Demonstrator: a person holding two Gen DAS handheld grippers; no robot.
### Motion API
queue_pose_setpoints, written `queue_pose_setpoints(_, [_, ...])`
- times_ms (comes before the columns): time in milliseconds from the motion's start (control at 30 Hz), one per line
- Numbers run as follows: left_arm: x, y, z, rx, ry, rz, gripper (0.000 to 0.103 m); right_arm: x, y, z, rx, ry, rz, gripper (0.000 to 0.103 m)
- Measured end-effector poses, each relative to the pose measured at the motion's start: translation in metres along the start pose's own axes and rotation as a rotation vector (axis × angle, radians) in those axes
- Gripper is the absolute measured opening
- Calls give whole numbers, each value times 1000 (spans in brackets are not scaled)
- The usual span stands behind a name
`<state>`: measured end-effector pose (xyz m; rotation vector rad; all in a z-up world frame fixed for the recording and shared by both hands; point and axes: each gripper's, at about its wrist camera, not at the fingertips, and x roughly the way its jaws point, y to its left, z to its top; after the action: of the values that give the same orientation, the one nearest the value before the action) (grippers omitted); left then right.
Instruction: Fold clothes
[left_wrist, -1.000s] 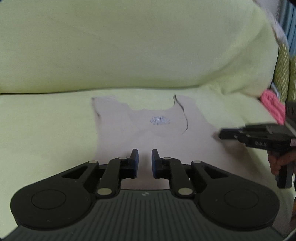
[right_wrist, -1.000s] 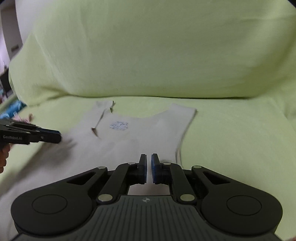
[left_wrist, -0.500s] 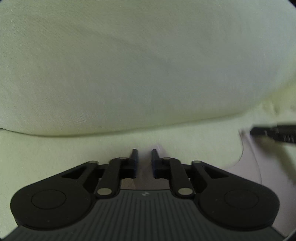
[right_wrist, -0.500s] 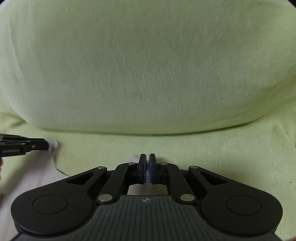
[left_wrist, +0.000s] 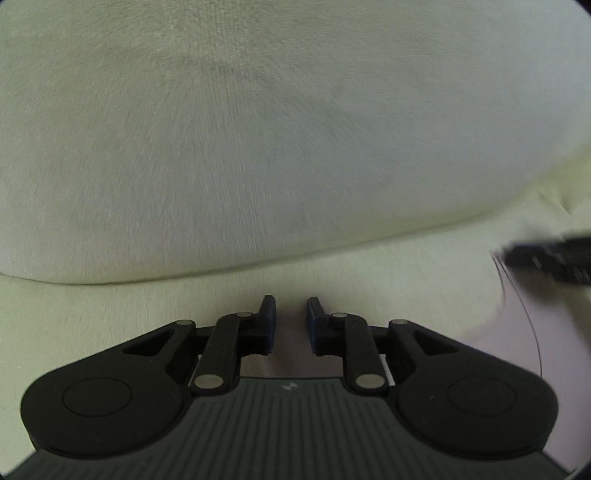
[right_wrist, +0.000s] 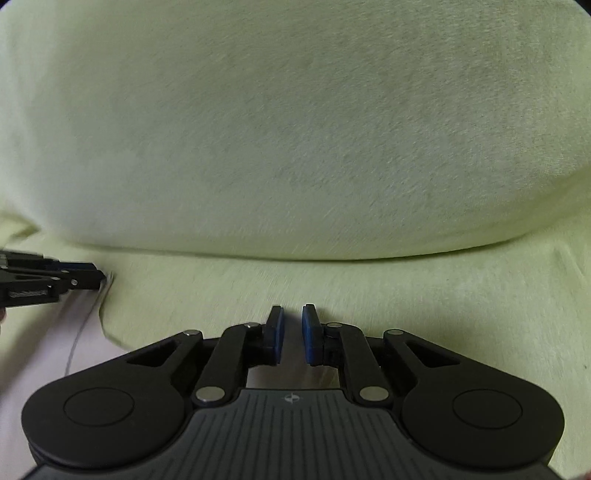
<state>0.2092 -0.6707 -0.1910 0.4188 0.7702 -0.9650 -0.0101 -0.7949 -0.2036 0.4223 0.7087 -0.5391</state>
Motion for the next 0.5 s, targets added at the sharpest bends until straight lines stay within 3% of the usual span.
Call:
queue_pose_setpoints(133, [-68,13,-10,-72,-79,-47,17,-69,5,-11,-14,-97,-25,28])
queue_pose_setpoints(200, [-119,22,-31,-73,-91,-52,18,-125,1,-32,10,-142,8,40])
queue_pose_setpoints(267, [-172,23,-63,-46,-97,-63,20,-174,-1,-64,43,-151,50,41])
queue_pose_setpoints(400, [-251,2,-141,6,-71,-183,22,-245,14,-138,38,-48,82,40])
queue_pose_setpoints(500, [-280,-31,-202,85,-11,-214,22,-269,32,-190,27,49,65,40])
